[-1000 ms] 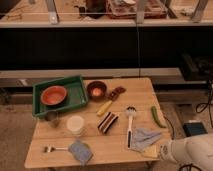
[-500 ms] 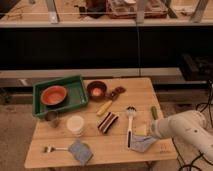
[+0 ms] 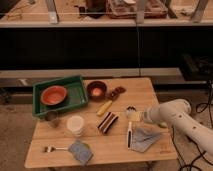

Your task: Place brush in purple bowl

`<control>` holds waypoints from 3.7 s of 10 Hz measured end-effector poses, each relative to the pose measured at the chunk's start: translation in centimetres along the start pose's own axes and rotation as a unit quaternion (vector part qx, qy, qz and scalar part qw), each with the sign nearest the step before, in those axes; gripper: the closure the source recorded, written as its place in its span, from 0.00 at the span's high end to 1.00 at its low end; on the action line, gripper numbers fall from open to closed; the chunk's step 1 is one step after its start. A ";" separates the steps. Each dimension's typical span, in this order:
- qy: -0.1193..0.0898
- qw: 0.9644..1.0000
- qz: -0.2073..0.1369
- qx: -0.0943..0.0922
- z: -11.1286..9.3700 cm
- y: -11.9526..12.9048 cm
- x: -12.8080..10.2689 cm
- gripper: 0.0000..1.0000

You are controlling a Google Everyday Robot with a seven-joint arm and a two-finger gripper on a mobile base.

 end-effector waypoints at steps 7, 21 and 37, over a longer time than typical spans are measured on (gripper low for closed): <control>-0.021 1.000 -0.003 -0.010 5.3 1.5 0.1 0.62; -0.023 1.000 -0.004 -0.009 5.4 1.3 0.0 0.62; -0.049 0.992 -0.049 -0.106 5.6 -0.7 -0.1 0.60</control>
